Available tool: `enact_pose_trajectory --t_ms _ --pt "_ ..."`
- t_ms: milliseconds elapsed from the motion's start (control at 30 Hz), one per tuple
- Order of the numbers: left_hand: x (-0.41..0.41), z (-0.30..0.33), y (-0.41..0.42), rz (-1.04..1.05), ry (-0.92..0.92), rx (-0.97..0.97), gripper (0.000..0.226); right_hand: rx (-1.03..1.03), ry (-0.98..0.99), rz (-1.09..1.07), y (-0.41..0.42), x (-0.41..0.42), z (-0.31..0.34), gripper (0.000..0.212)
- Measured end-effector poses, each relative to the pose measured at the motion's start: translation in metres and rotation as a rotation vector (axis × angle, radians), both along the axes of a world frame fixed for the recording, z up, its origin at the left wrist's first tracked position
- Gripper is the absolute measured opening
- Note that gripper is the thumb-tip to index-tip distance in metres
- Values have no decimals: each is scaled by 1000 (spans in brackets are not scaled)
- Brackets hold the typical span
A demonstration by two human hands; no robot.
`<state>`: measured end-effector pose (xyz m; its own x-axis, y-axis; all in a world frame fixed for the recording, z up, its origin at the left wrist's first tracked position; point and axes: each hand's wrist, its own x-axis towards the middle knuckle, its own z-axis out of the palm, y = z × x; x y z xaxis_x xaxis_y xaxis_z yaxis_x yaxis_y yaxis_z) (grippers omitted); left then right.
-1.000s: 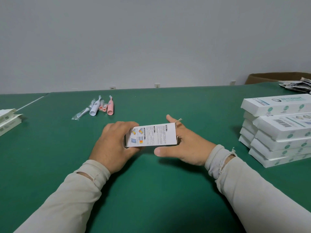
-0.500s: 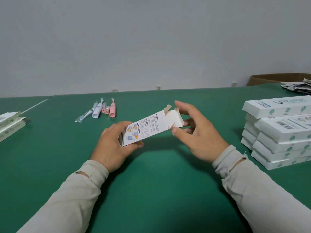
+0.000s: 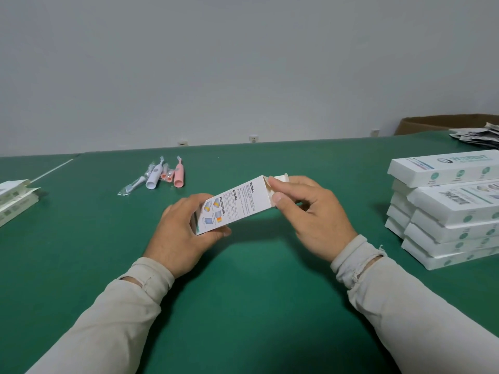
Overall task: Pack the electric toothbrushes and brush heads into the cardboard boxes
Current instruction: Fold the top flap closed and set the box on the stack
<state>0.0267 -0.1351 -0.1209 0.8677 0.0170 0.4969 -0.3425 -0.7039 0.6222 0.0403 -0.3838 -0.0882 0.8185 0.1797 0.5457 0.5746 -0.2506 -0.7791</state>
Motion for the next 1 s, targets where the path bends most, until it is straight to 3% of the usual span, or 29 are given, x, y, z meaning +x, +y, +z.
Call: enact_pose_trajectory --t_ms 200,300,367,433,633,767,833,1000 --pt "-6 7 -4 85 0 99 49 71 161 123 8 -3 -3 33" --pt "-11 13 -12 178 4 267 61 112 124 44 19 -6 -7 39" --pt "-16 18 -19 180 -66 367 74 95 84 9 24 -8 -8 40" --pt "-20 23 -29 127 -214 419 73 49 48 25 26 -10 -10 44" --pt "-21 26 -34 -2 -310 279 54 10 -82 79 20 -17 -3 40" --pt "-19 23 -27 18 -375 227 50 335 123 119 19 -16 7 22" --pt "-18 22 -27 20 -381 214 51 333 193 149 20 -16 7 12" --pt "-19 23 -28 -12 -370 192 49 295 186 152 20 -16 3 10"
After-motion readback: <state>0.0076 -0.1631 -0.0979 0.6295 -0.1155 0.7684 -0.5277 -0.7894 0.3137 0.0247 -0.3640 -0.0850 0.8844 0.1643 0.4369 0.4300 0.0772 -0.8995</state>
